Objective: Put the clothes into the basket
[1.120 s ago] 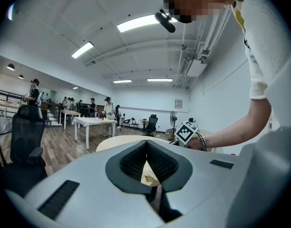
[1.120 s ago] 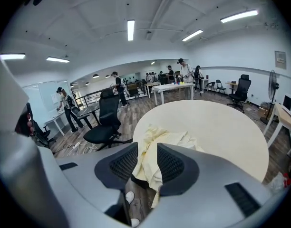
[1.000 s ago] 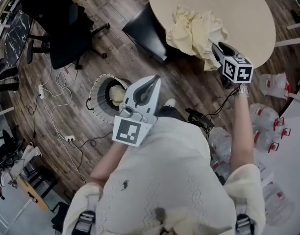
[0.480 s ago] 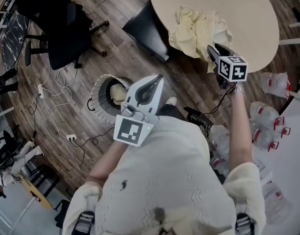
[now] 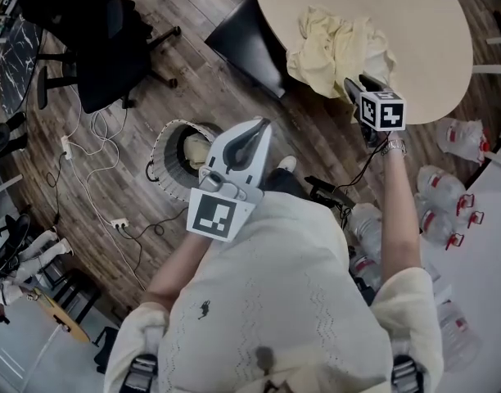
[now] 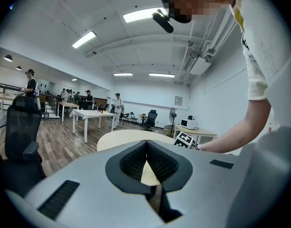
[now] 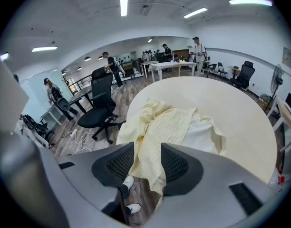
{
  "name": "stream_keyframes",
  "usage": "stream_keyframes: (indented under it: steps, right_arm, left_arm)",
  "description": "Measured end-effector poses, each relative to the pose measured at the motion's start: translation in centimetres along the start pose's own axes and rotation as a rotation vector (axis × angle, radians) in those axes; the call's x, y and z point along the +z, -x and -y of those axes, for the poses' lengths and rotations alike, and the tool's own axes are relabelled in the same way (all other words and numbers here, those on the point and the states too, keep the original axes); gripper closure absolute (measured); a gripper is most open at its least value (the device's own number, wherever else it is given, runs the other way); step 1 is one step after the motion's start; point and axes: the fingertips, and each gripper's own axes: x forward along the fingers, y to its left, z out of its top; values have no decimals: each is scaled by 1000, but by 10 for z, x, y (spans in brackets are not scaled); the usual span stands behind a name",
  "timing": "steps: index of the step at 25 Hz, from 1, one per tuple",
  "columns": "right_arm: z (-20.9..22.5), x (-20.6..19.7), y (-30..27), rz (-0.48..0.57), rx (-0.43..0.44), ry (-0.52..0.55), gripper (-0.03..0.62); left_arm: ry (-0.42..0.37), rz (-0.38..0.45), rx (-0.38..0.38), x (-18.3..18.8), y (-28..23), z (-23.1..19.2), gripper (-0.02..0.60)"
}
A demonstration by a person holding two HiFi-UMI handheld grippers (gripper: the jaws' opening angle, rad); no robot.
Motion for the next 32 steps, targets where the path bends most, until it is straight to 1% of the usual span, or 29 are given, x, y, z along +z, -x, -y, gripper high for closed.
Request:
stream_keyframes:
  steps: [3, 7, 10, 16, 24, 27, 29, 32]
  right_arm:
    - [8, -5, -14, -32, -33, 3, 395]
    - [17, -12, -28, -60, -56, -27, 362]
    - [23, -16, -40, -78, -76, -45, 356]
    - [28, -20, -57, -103, -78, -71, 356]
    - [30, -24, -69, -130, -93, -55, 355]
    - [31, -31, -79, -141, -96, -84, 356]
    - [32, -36, -86, -144, -108, -104, 359]
    - [36, -41, -94, -143, -137, -94, 366]
  left_arm:
    - [3, -7, -4, -2, -8, -9, 561]
    - [10, -14, -5, -5, -16, -18, 561]
    - [10, -22, -10, -8, -21, -25, 561]
    - [19, -39, -8, -14, -30, -37, 561]
    - [25, -46, -7, -17, -37, -45, 561]
    - [25, -52, -8, -17, -39, -48, 561]
    - [23, -53, -8, -17, -41, -51, 561]
    - [26, -55, -2, -18, -44, -55, 561]
